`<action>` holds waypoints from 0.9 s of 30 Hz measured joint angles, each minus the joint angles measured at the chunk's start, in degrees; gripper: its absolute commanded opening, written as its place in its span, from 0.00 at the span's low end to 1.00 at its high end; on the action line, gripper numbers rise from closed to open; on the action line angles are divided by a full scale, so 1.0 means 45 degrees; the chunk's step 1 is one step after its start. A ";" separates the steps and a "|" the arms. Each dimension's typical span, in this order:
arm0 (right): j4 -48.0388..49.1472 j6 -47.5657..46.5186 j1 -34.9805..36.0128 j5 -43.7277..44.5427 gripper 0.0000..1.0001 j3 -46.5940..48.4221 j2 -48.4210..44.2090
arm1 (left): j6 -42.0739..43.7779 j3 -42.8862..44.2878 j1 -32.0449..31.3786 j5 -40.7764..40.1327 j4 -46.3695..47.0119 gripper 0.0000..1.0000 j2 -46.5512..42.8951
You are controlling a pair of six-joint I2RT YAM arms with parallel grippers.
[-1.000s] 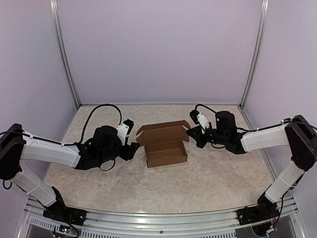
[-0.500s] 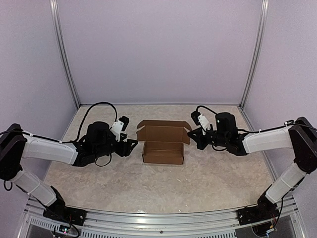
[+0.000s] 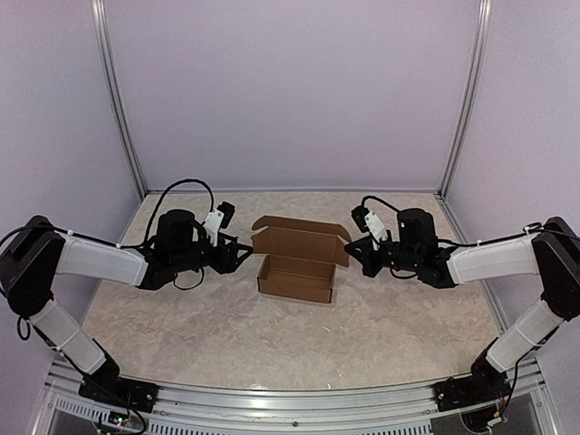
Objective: Fold the paper box
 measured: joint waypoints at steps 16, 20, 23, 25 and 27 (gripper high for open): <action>0.0015 -0.0350 0.0073 -0.0272 0.00 -0.0087 -0.0189 | 0.0306 0.1914 0.0636 0.1846 0.0063 0.43 0.1783; 0.0005 -0.0442 0.0073 -0.0291 0.00 -0.0087 -0.0223 | 0.0364 0.1967 0.0714 0.2064 -0.0029 0.39 0.2059; 0.0000 -0.0495 0.0073 -0.0301 0.00 -0.0087 -0.0248 | 0.0374 0.1967 0.0733 0.2093 -0.0044 0.34 0.2147; -0.0010 -0.0525 0.0073 -0.0306 0.00 -0.0087 -0.0248 | 0.0389 0.1972 0.0743 0.2093 -0.0053 0.29 0.2181; -0.0010 -0.0529 0.0073 -0.0306 0.00 -0.0087 -0.0248 | 0.0374 0.2089 0.0748 0.2093 -0.0180 0.23 0.2249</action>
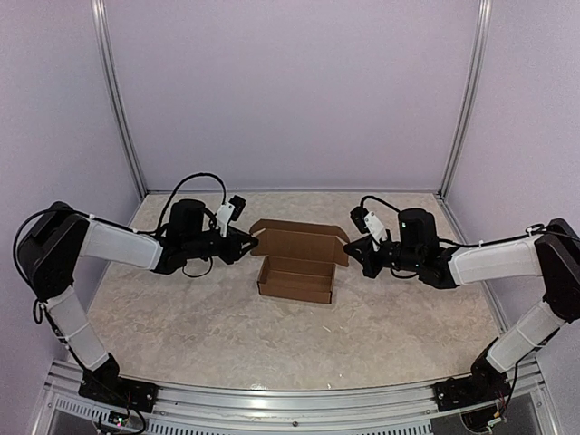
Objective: Fold the paper box
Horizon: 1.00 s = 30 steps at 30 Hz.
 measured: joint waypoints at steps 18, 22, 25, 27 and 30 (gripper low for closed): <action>0.0219 0.0379 0.0889 0.1302 0.00 0.0000 0.0000 | -0.0019 0.0495 -0.0510 -0.0646 -0.0685 0.00 0.0019; 0.0364 0.0879 0.1549 0.2623 0.00 0.0000 0.0005 | -0.0141 0.0495 -0.1083 -0.1710 -0.0894 0.00 -0.0107; 0.0495 0.1302 0.2040 0.3672 0.00 0.0000 0.0039 | -0.0291 0.0495 -0.1530 -0.2584 -0.1122 0.00 -0.0253; 0.0568 0.1545 0.2307 0.4333 0.00 0.0000 0.0068 | -0.0379 0.0495 -0.1821 -0.3181 -0.1307 0.00 -0.0374; 0.0680 0.2025 0.2671 0.5323 0.00 0.0000 0.0097 | -0.0597 0.0495 -0.2220 -0.4080 -0.1535 0.00 -0.0491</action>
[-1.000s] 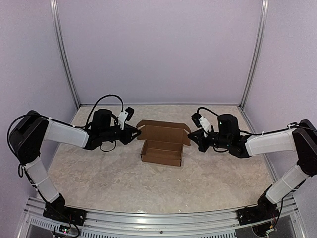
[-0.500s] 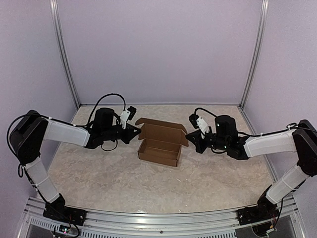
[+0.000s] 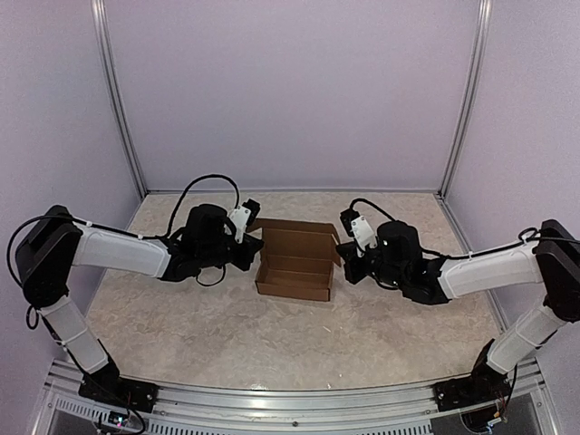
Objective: Fold the paper box
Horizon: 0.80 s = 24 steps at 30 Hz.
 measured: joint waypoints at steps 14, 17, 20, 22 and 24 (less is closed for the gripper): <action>0.0544 0.1899 0.1651 0.3876 0.00 0.0340 0.1175 | -0.0899 -0.0253 -0.1749 -0.4158 -0.0359 0.00 -0.0282; 0.0544 0.2186 0.1953 0.4614 0.00 0.0510 0.1409 | -0.1098 -0.0345 -0.2103 -0.4779 -0.0340 0.00 -0.0282; 0.0549 0.2429 0.2254 0.5328 0.00 0.0612 0.1554 | -0.1243 -0.0442 -0.2317 -0.5251 -0.0287 0.00 -0.0291; 0.0539 0.2599 0.2399 0.5717 0.00 0.0709 0.1685 | -0.1365 -0.0476 -0.2429 -0.5479 -0.0277 0.00 -0.0311; 0.0549 0.2749 0.2487 0.6028 0.00 0.0806 0.1826 | -0.1443 -0.0525 -0.2526 -0.5654 -0.0267 0.00 -0.0325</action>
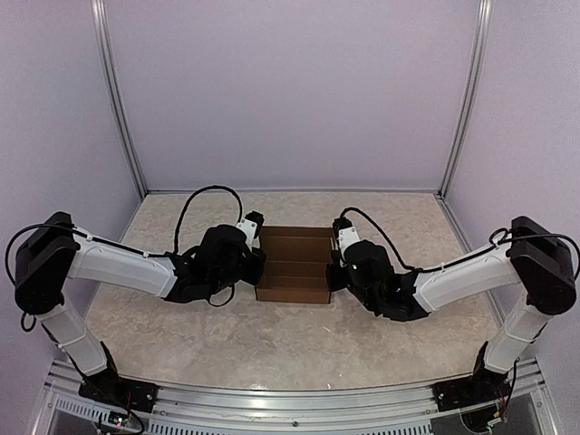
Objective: Fold the paper box
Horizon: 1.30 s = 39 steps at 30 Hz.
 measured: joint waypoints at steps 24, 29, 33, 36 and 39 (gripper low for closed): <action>-0.0121 0.0651 0.0602 0.1277 0.00 0.0821 0.0981 | -0.0476 -0.0554 -0.0559 -0.0831 -0.0092 0.00 -0.0408; -0.0131 0.0661 0.0724 0.1438 0.00 0.0869 0.1054 | -0.0559 -0.0573 -0.0695 -0.1001 -0.0097 0.00 -0.0408; -0.0155 0.0724 0.0806 0.1579 0.00 0.0865 0.1083 | -0.0612 -0.0627 -0.0797 -0.1103 -0.0083 0.00 -0.0413; -0.0214 0.0845 0.0855 0.1666 0.00 0.0865 0.1117 | -0.0685 -0.0699 -0.0874 -0.1171 -0.0083 0.00 -0.0413; -0.0272 0.0952 0.0894 0.1676 0.00 0.0763 0.1190 | -0.0782 -0.0918 -0.0952 -0.1175 -0.0112 0.00 -0.0413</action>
